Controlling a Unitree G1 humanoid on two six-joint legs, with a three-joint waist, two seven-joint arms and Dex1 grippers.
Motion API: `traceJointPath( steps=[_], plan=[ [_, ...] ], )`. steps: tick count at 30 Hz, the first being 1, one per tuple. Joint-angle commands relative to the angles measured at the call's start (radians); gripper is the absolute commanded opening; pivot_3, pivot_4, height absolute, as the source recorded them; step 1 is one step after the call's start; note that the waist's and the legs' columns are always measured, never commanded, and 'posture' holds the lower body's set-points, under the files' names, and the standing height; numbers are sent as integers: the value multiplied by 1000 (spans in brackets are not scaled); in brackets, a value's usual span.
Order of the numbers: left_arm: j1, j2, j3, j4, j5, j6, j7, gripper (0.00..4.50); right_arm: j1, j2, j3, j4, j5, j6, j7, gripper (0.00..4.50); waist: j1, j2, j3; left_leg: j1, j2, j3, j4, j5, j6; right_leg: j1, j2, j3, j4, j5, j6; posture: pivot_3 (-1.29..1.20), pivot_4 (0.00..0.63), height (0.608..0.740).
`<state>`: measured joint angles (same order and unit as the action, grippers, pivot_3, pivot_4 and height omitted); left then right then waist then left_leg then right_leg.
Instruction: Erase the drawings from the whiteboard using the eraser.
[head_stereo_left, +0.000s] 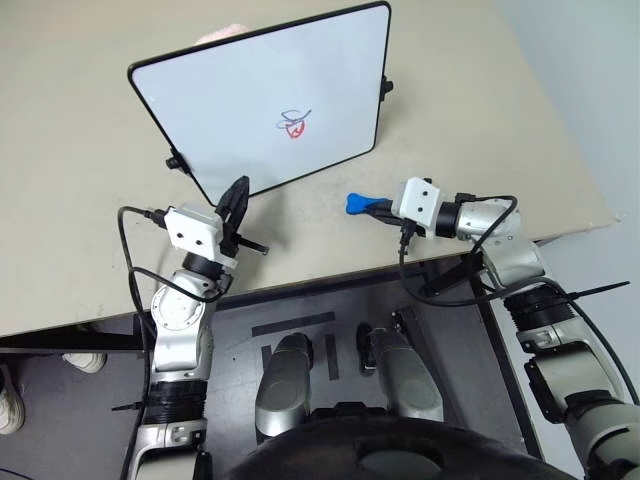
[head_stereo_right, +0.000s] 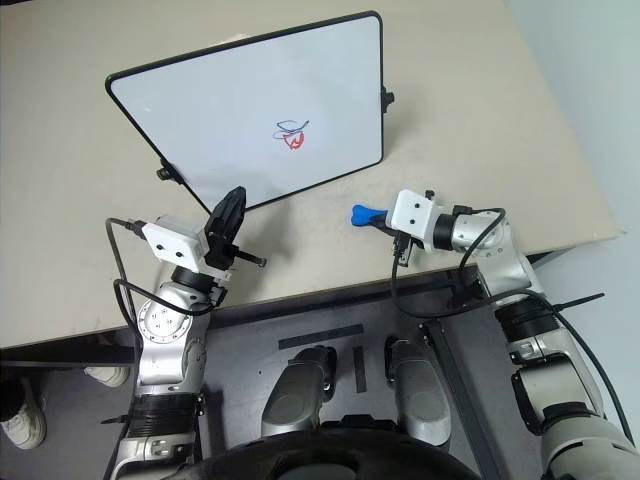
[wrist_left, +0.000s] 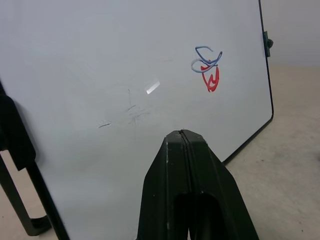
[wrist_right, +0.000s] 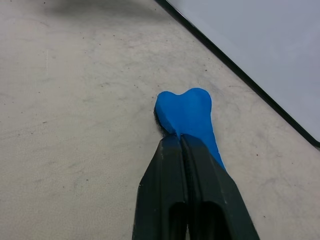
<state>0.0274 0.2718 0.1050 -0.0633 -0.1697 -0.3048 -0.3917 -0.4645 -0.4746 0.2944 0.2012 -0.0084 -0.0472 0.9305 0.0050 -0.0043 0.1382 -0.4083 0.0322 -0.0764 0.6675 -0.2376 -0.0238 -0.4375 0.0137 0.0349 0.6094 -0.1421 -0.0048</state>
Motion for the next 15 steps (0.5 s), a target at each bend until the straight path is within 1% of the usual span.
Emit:
traceJointPath(
  steps=[1, 15],
  plan=[
    [-9, -3, 0, -6, 0, -23, 1, 0, -9, 1, 7, 2, -23, -28, -6, 42, 0, 0, 0, 0, 0, 0, 0, 0, 0, 0, 0, 0, 0, 0, 0, 0, 150, 740],
    [-27, -7, -9, 16, 2, -37, -3, 0, -24, 2, 13, 28, -69, -69, -23, 42, 0, 0, 0, 0, 0, 0, 0, 0, 0, 0, 0, 0, 0, 0, 0, 0, 150, 740]
  ],
)
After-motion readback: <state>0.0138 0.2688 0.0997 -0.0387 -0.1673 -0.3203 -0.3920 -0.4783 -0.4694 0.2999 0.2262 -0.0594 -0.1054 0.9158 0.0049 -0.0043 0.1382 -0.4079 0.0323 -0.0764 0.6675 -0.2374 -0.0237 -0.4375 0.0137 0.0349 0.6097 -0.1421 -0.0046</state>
